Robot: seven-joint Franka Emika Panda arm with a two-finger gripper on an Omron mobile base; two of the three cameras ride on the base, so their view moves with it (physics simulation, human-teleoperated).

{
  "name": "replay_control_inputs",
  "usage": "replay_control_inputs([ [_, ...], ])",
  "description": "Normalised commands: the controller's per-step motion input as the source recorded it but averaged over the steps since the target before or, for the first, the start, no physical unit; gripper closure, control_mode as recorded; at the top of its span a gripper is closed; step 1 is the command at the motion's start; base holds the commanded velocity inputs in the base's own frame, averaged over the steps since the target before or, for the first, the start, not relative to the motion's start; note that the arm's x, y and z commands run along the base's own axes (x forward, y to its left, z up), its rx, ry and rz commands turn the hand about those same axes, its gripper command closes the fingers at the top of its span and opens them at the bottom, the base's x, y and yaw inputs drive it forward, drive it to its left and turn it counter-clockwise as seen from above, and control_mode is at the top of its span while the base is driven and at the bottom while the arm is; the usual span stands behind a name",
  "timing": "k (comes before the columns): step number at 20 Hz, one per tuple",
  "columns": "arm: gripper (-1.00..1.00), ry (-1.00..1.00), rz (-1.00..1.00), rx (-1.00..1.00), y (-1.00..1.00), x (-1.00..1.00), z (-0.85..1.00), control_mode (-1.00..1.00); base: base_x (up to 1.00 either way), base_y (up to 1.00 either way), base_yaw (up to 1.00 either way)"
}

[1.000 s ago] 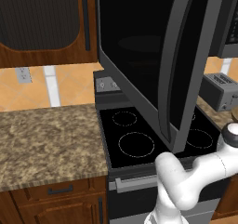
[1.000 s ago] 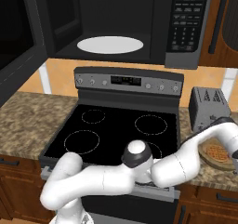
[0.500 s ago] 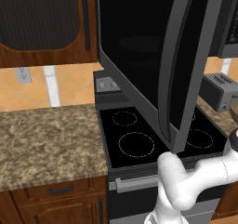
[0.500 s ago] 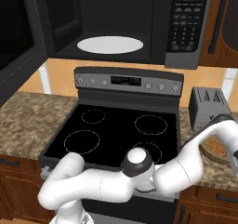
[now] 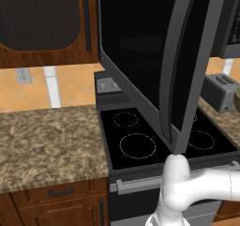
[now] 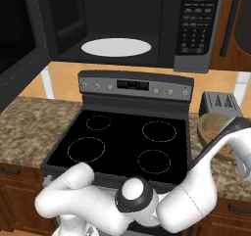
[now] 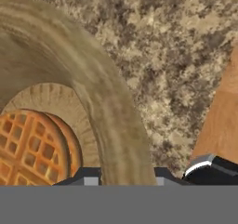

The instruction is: Open the microwave, place the bowl with waffle inside the microwave, then close the microwave door and turn it on.

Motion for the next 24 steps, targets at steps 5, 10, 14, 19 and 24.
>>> replay_control_inputs([
  [5, 1.00, -0.29, 0.00, -0.17, 0.88, -0.79, 0.93, -1.00, 0.00, 0.00, 0.00],
  [10, 1.00, -0.23, -0.02, -0.12, 0.99, -0.65, 0.89, -1.00, 0.00, 0.00, 0.00],
  [14, 1.00, -0.02, -0.02, -0.06, 1.00, -0.42, 0.94, -1.00, 0.00, 0.00, 0.00],
  [19, 1.00, 0.00, 0.00, -0.07, 0.91, -0.20, 0.97, -1.00, 0.00, 0.00, 0.00],
  [24, 1.00, 0.00, 0.04, 0.00, 0.74, 0.00, 0.75, -1.00, 0.00, 0.00, 0.00],
])
